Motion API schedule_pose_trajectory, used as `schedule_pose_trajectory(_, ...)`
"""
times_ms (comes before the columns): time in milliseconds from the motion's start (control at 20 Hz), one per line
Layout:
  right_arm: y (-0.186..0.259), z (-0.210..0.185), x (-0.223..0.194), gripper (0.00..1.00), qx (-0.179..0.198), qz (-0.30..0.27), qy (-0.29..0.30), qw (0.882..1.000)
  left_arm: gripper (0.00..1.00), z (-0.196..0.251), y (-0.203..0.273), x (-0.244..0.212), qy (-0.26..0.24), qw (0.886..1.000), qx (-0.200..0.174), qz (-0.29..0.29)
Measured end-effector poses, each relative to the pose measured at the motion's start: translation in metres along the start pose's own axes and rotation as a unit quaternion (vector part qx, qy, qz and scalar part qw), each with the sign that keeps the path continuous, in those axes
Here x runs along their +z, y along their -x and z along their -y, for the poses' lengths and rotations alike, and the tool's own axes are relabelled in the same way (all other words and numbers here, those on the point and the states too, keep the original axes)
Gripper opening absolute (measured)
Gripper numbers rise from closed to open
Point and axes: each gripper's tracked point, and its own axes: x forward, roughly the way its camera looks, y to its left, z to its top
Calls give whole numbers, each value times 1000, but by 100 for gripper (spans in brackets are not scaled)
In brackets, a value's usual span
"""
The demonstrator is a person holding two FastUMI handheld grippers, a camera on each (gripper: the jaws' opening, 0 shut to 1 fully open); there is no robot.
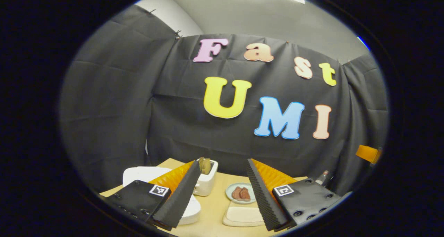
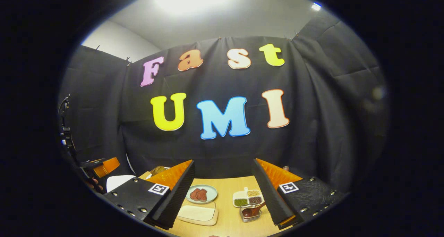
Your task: Close the left gripper, press the button to open the rice cooker; take a wooden spoon from the chopstick holder with the right hand, scoop a spoonful of rice and pour it into the rice cooker, then put the wooden spoon back into the chopstick holder.
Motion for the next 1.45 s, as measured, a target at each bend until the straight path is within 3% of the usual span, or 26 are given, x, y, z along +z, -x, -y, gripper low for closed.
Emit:
schedule_pose_trajectory(200, 9, 29, 15, 99, 19, 1, -9, 1000, 94, 80, 36, 25, -10, 999, -37, 31)
schedule_pose_trajectory(400, 15, 58, 16, 99, 21, -1, 3, 1000, 94, 107, 55, 32, -3, 998, -42, 43)
schedule_pose_trajectory(650, 20, 71, 14, 99, 24, -3, -9, 1000, 96, 111, 67, 20, -17, 999, -34, 34)
schedule_pose_trajectory(800, 22, 73, 12, 99, 21, -4, -11, 1000, 92, 106, 70, 24, -18, 999, -33, 38)
schedule_pose_trajectory(1450, 20, 37, 11, 99, 31, 11, -24, 999, 96, 48, 64, 38, -39, 998, -13, 43)
